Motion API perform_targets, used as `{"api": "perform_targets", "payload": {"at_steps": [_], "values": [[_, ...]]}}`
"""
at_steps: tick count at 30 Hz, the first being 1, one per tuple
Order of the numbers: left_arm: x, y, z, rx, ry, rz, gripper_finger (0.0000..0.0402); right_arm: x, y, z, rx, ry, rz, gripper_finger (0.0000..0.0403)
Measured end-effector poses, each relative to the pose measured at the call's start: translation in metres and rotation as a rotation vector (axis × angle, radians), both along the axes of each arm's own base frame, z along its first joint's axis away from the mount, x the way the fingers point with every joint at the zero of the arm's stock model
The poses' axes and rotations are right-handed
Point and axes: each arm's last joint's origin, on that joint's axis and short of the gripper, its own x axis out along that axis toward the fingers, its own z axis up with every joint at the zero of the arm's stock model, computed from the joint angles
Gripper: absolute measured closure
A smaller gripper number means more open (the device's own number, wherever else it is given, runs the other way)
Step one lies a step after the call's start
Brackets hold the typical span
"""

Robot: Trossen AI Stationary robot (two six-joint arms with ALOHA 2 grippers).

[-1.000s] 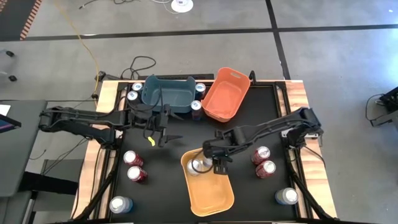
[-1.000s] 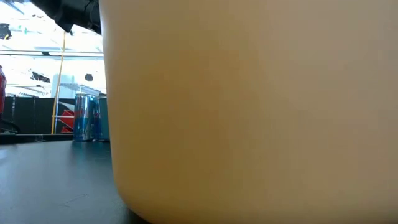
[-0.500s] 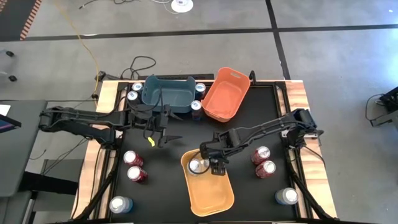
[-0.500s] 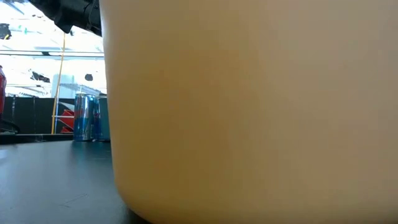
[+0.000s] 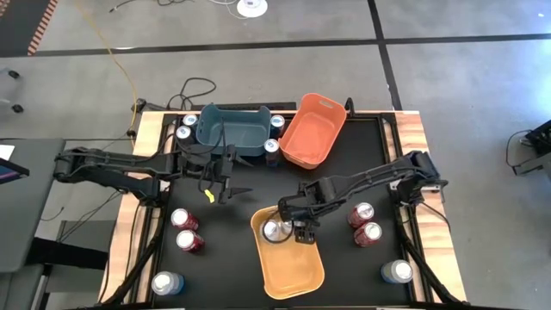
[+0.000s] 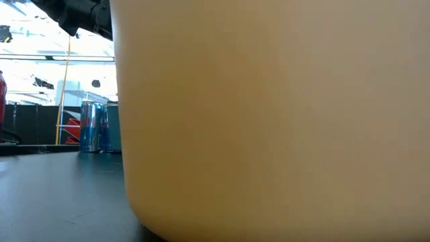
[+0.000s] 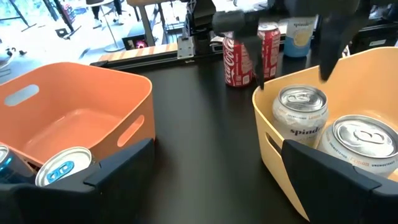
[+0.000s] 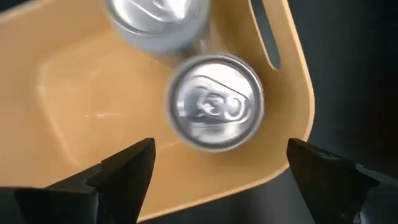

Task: Sort soda cans
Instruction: Put the blue white soda can into the yellow bin

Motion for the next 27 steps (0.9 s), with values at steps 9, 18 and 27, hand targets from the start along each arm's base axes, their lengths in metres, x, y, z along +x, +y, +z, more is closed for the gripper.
{"api": "perform_targets", "payload": {"at_steps": [9,18,27], "values": [[0.0,0.0,-0.001,0.002,0.013,-0.001,0.0052,-0.045,0.032,0.04,0.023,0.015,-0.17,0.0024],[-0.001,0.0,-0.003,-0.007,0.033,0.001,0.0052,-0.113,0.071,0.055,0.058,0.216,-0.548,0.0023],[-0.001,0.0,-0.003,-0.023,0.048,0.005,0.0052,-0.167,0.123,0.057,0.114,0.269,-0.816,0.0023]]}}
